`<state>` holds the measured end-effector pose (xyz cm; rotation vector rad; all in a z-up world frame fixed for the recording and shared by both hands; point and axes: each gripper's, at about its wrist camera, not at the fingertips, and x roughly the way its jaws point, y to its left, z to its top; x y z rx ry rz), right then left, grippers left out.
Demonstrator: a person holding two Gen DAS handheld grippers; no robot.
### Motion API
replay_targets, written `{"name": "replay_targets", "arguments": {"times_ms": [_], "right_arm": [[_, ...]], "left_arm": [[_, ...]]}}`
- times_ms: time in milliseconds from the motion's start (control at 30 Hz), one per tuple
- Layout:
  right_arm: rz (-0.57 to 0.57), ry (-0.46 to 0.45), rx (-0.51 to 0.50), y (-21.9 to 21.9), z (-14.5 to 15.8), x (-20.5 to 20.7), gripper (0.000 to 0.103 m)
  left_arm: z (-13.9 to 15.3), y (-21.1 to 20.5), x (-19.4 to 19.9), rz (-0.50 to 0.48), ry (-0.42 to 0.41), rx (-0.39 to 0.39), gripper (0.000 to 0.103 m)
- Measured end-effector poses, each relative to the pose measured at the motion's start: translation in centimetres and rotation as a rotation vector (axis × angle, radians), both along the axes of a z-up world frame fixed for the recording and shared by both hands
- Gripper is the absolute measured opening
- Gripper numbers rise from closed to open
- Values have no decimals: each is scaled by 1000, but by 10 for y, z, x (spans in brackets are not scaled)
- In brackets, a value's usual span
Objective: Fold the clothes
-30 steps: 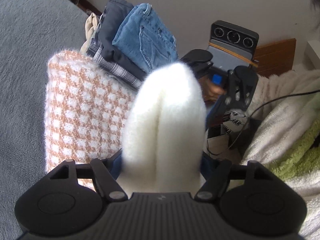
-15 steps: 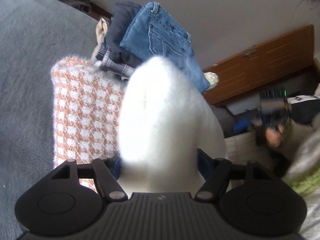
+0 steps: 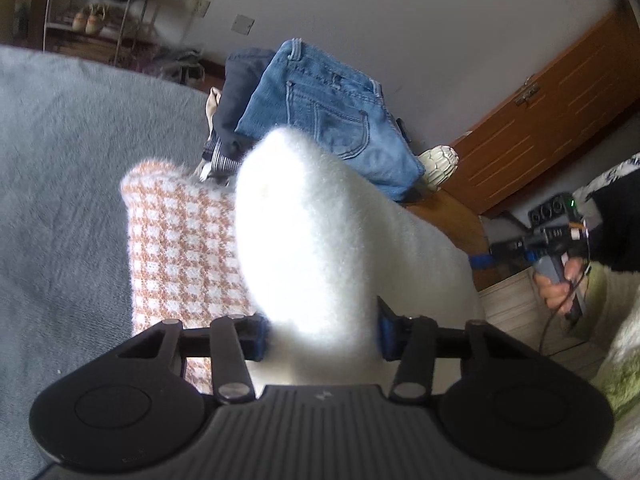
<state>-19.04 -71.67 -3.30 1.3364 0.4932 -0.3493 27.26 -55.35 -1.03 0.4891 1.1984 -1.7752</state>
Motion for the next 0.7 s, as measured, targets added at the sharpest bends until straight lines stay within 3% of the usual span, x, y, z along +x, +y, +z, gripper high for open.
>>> {"name": "replay_targets", "arguments": {"times_ms": [200, 400, 567, 700], "right_arm": [[313, -44, -246, -35, 27, 54, 75], [609, -149, -325, -70, 28, 143, 76], [782, -306, -227, -83, 13, 218, 79], [953, -269, -140, -73, -8, 244, 80]], "left_arm": [[11, 7, -10, 3, -55, -32, 48], [27, 10, -30, 0, -109, -65, 47], [36, 14, -36, 25, -114, -69, 47], [33, 16, -29, 45, -88, -57, 47]]}}
